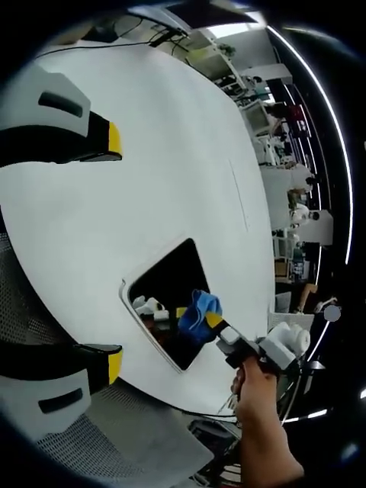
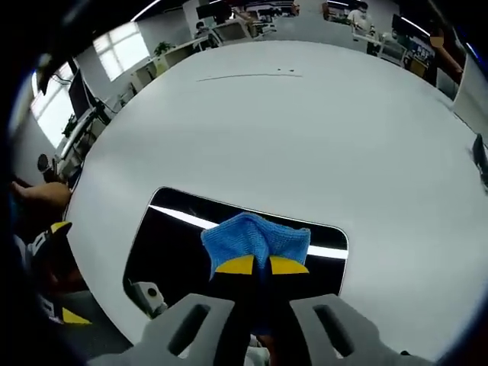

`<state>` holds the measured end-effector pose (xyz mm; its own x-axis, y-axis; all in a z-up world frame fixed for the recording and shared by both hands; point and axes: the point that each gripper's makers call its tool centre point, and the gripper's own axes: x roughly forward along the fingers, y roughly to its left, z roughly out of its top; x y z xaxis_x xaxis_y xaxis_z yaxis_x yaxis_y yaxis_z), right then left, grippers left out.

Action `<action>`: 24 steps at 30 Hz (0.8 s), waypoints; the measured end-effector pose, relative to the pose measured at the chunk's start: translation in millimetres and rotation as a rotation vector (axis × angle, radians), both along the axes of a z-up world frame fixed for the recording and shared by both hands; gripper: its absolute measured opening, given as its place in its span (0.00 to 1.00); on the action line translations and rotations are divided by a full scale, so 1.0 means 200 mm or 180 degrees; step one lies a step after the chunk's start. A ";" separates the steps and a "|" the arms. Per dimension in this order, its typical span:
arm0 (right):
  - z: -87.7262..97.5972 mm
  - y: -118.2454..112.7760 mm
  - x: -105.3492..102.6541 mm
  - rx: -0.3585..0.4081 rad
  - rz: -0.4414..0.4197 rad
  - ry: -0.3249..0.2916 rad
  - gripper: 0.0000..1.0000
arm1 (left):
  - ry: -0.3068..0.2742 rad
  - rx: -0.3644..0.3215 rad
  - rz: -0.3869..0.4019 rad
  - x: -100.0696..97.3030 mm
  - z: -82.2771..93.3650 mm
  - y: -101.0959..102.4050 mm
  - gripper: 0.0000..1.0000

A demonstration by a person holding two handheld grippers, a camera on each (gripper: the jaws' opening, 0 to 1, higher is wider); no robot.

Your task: Wipe the mirror surface with the cleaning cloth until all visible marks leave the cleaned area.

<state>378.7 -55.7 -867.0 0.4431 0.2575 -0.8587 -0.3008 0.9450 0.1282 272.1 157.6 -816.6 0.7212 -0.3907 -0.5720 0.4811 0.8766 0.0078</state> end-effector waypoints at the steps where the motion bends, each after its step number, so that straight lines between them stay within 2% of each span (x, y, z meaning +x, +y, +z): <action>1: 0.00 0.00 -0.01 0.0005 0.0001 -0.0002 0.00 | 0.0002 0.0001 -0.0002 0.00 0.00 0.00 0.99; 4: 0.03 0.01 -0.08 -0.0004 0.0039 -0.0007 0.00 | 0.0001 0.0008 -0.0003 0.00 0.00 0.00 0.99; 8: 0.02 0.01 -0.10 0.0021 0.0046 0.0005 0.00 | 0.0014 0.0021 -0.0008 0.00 -0.01 0.00 0.99; 22: 0.01 0.01 -0.26 0.0132 0.0063 0.0074 0.00 | 0.0011 0.0012 -0.0002 -0.01 0.01 -0.02 0.99; 24: 0.01 0.01 -0.28 0.0137 0.0063 0.0077 0.00 | -0.0032 0.0022 -0.0011 0.00 0.02 -0.02 0.99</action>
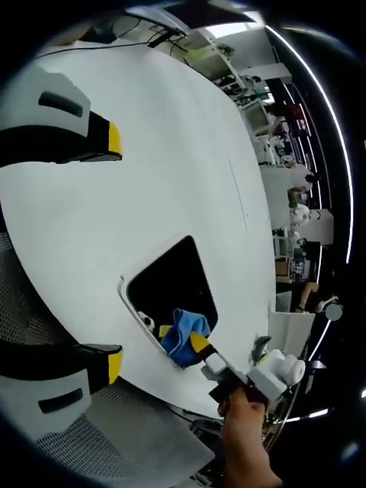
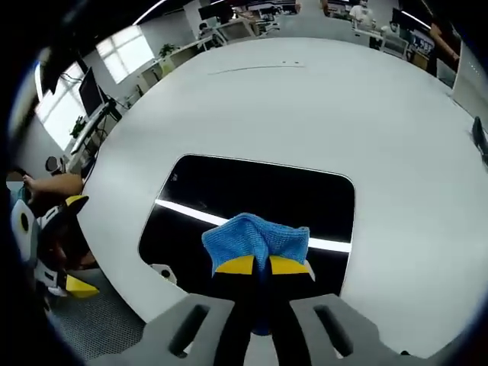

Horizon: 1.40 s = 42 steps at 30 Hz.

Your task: Wipe the mirror surface with the cleaning cloth until all visible marks leave the cleaned area.

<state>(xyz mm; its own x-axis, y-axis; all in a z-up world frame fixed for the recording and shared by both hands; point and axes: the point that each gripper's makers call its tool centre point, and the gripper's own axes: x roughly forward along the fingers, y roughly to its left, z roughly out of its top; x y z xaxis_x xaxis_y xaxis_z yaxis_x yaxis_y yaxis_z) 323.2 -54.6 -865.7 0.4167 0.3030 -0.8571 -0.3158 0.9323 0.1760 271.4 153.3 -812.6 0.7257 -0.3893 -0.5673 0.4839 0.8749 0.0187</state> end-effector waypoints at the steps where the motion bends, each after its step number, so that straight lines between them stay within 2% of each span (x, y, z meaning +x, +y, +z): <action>1: 0.00 0.00 -0.01 -0.0001 0.0007 -0.0002 0.00 | -0.0010 -0.0002 -0.0003 0.00 0.00 0.00 0.99; 21: -0.01 -0.01 -0.11 0.0084 -0.0059 0.0034 0.00 | 0.0001 -0.0026 -0.0019 0.00 0.00 0.00 0.99; 26: -0.01 -0.01 -0.11 0.0133 -0.0070 0.0059 0.00 | 0.0018 -0.0067 0.0017 0.00 0.00 -0.01 0.99; 33: -0.01 -0.01 -0.11 0.0115 -0.0083 -0.0013 0.00 | -0.0001 -0.0061 -0.0008 0.00 0.00 -0.01 0.99; 36: 0.00 -0.02 -0.14 0.0075 -0.0069 0.0062 0.00 | 0.0049 -0.0033 -0.0041 0.00 -0.01 -0.02 0.99; 38: -0.01 -0.01 -0.14 0.0022 0.0047 0.0010 0.00 | 0.0030 -0.0040 -0.0025 0.00 -0.01 -0.01 0.99; 42: 0.00 -0.02 -0.14 0.0058 0.0014 0.0014 0.00 | 0.0030 -0.0047 -0.0012 0.00 -0.01 -0.01 0.99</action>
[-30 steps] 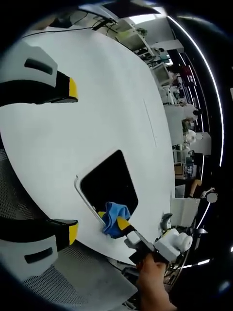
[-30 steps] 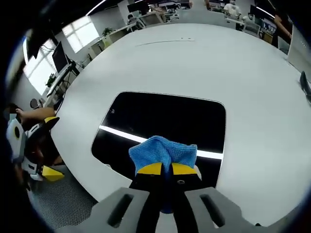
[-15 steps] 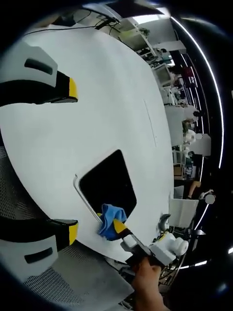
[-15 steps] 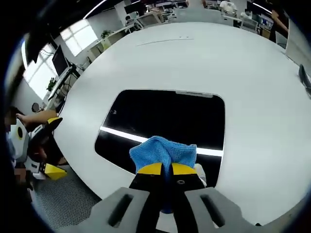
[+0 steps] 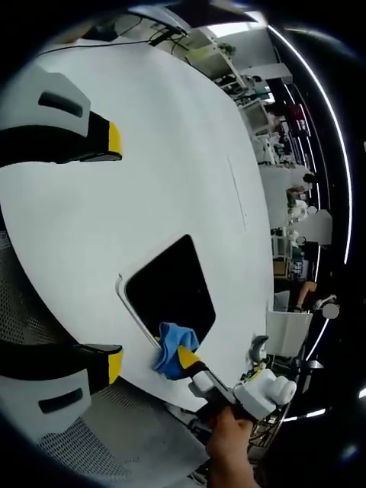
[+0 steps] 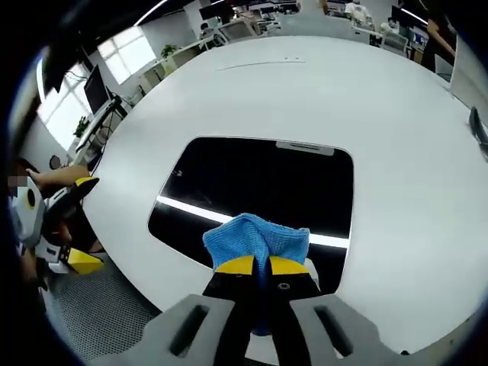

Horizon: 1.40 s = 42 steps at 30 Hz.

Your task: Wipe the mirror surface with the cleaning cloth until all visible marks leave the cleaned area.

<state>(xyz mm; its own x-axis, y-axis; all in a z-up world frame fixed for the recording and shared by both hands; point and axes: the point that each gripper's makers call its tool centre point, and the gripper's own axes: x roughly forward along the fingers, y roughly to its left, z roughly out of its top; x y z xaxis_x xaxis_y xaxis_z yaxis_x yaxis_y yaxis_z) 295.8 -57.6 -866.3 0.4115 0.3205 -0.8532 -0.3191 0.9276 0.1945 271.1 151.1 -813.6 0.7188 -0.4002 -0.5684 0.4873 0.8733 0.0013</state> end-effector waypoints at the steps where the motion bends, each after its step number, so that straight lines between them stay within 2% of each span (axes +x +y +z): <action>1: 0.00 0.00 0.00 0.0006 -0.0006 0.0005 0.00 | 0.0003 0.0000 -0.0003 0.00 0.00 0.00 0.99; 16: 0.00 -0.07 0.01 0.0094 -0.0097 0.0037 0.00 | -0.0025 -0.0046 0.0028 0.00 0.01 0.01 0.99; 25: 0.00 -0.20 0.01 0.0036 -0.0163 0.0034 0.00 | -0.0048 -0.0069 0.0037 0.00 0.02 0.01 0.99; 31: 0.00 -0.28 -0.01 0.0054 -0.0303 0.0033 0.00 | -0.0047 -0.0070 0.0014 0.00 0.02 0.00 0.99; 37: 0.00 -0.28 0.01 0.0047 -0.0358 0.0004 0.00 | -0.0033 -0.0068 -0.0006 0.00 0.02 -0.01 0.99; 39: 0.00 -0.28 0.02 0.0036 -0.0381 -0.0015 0.00 | 0.0010 -0.0146 0.0130 0.00 0.02 0.01 0.99; 40: 0.00 -0.27 0.03 0.0019 -0.0373 -0.0026 0.00 | -0.0044 -0.0098 0.0067 0.00 0.03 0.01 0.99; 41: 0.00 -0.27 0.05 -0.0006 -0.0347 -0.0038 0.00 | -0.0223 -0.0010 0.0014 0.03 0.05 0.02 0.99; 42: 0.00 -0.27 0.06 -0.0020 -0.0336 -0.0036 0.00 | -0.0191 -0.0027 0.0047 0.02 0.04 0.02 0.99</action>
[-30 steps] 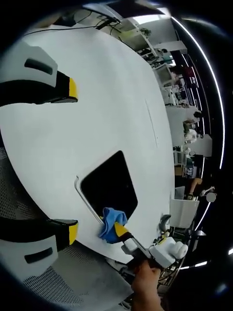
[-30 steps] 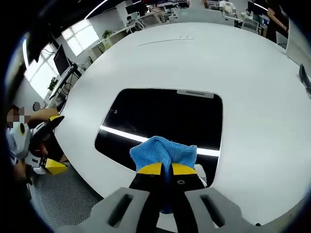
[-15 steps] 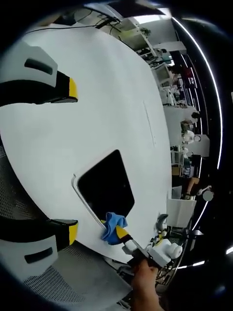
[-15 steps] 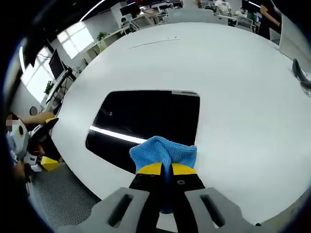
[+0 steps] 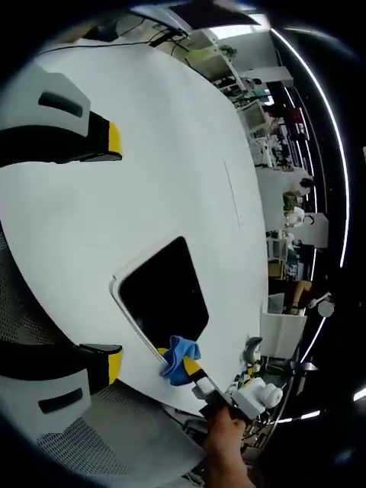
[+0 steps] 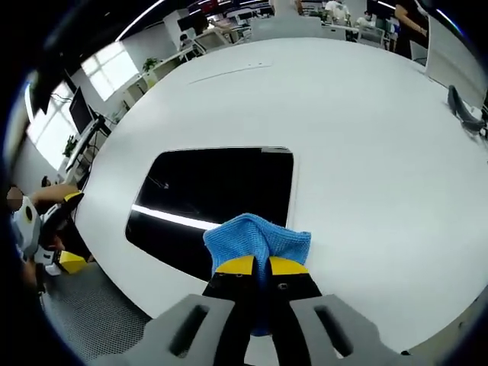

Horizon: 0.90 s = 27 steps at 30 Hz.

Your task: Wipe the mirror surface with the cleaning cloth until all visible marks leave the cleaned area.

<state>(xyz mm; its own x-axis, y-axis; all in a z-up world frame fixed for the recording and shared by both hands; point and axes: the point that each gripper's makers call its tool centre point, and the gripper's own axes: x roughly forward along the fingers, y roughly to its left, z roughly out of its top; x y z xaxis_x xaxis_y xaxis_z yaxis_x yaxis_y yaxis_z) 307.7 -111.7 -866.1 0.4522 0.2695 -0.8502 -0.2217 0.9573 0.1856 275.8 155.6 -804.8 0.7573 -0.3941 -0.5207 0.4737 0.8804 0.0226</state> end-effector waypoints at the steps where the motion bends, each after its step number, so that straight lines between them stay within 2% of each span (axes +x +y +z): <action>1: 0.00 0.00 0.02 -0.0009 0.0003 0.0005 0.00 | 0.0075 -0.0059 -0.0106 -0.01 -0.02 -0.04 0.99; 2: 0.00 0.00 0.03 -0.0012 0.0006 -0.0005 0.00 | 0.0252 -0.0116 -0.0242 -0.05 -0.05 -0.08 0.99; 3: 0.00 -0.01 0.05 0.0003 -0.0034 -0.0002 0.00 | 0.0360 -0.0066 -0.0318 -0.07 -0.08 -0.09 0.99; 5: 0.00 -0.01 0.08 0.0012 -0.0097 -0.0023 0.00 | 0.0232 -0.0044 -0.0260 -0.05 -0.06 -0.07 0.99; 6: 0.00 -0.01 0.09 0.0007 -0.0105 -0.0039 0.00 | 0.0157 -0.0128 -0.0166 -0.03 -0.03 -0.05 0.99; 13: 0.00 0.00 0.26 -0.0075 -0.0096 -0.0116 0.00 | 0.0171 -0.0123 -0.0137 -0.03 -0.03 -0.04 0.99; 16: 0.00 -0.01 0.34 -0.0085 -0.0111 -0.0148 0.00 | 0.0239 -0.0159 -0.0142 -0.03 -0.05 -0.04 0.99; 17: 0.00 -0.01 0.37 -0.0088 -0.0111 -0.0157 0.00 | 0.0249 -0.0087 -0.0143 -0.03 -0.06 -0.04 0.99; 19: 0.00 -0.01 0.42 -0.0098 -0.0100 -0.0191 0.00 | 0.0155 -0.0140 -0.0055 -0.02 -0.03 -0.02 0.99; 22: 0.00 -0.02 0.48 -0.0084 -0.0141 -0.0194 0.00 | 0.0168 -0.0128 0.0047 -0.01 -0.04 0.01 0.99; 27: 0.00 -0.01 0.54 -0.0109 -0.0123 -0.0208 0.00 | 0.0123 -0.0046 0.0036 0.00 -0.03 0.02 0.99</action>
